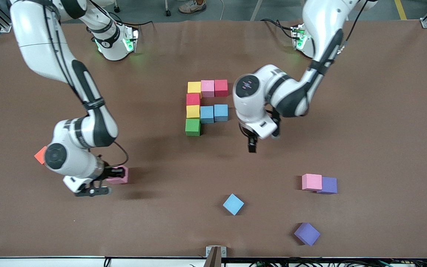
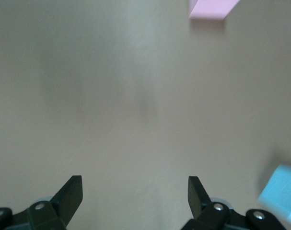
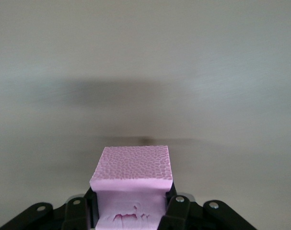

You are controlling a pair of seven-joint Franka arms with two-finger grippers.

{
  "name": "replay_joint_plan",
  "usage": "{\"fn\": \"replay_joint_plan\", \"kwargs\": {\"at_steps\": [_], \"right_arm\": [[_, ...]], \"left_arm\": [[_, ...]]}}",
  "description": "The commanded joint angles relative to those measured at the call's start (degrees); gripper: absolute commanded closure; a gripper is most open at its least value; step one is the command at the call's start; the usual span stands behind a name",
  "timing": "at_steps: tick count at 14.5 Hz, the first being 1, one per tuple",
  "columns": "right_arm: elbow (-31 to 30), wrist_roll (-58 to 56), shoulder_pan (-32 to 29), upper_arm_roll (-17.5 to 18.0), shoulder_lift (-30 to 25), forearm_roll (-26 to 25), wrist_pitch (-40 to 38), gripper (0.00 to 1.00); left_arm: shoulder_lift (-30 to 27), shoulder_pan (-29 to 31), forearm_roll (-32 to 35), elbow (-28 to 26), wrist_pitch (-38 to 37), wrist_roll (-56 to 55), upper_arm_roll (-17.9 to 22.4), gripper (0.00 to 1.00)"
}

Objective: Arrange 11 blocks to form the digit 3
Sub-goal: 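Carry the pink cube with the right gripper while the left gripper reaches pink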

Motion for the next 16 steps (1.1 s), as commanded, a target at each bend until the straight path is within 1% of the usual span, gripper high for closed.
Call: {"fn": "replay_joint_plan", "kwargs": {"at_steps": [1, 3, 5, 7, 11, 16], "right_arm": [[4.71, 9.59, 5.6, -0.55, 2.31, 0.55, -4.46, 0.57], [6.91, 19.17, 9.9, -0.55, 3.63, 0.64, -5.35, 0.57], [9.19, 25.42, 13.42, -0.46, 5.56, 0.64, -5.35, 0.57], [10.17, 29.13, 16.15, -0.55, 6.53, 0.64, -4.83, 0.57], [10.61, 29.06, 19.23, -0.55, 7.32, 0.64, -4.56, 0.57], [10.08, 27.13, 20.73, -0.46, 7.33, 1.08, -5.09, 0.57]], "left_arm": [[1.88, 5.5, 0.23, 3.43, -0.4, 2.91, -0.6, 0.04], [4.16, 9.54, 0.23, 5.97, -0.13, 4.94, -0.6, 0.0], [6.01, 12.71, 0.14, 7.65, 0.22, 7.83, -0.6, 0.0], [7.86, 15.0, 0.14, 9.32, 1.01, 12.57, -0.69, 0.0], [11.11, 18.25, 0.06, 10.12, 3.91, 19.87, -0.6, 0.0], [14.1, 19.84, 0.49, 10.03, 5.23, 21.91, -0.51, 0.0]]}}
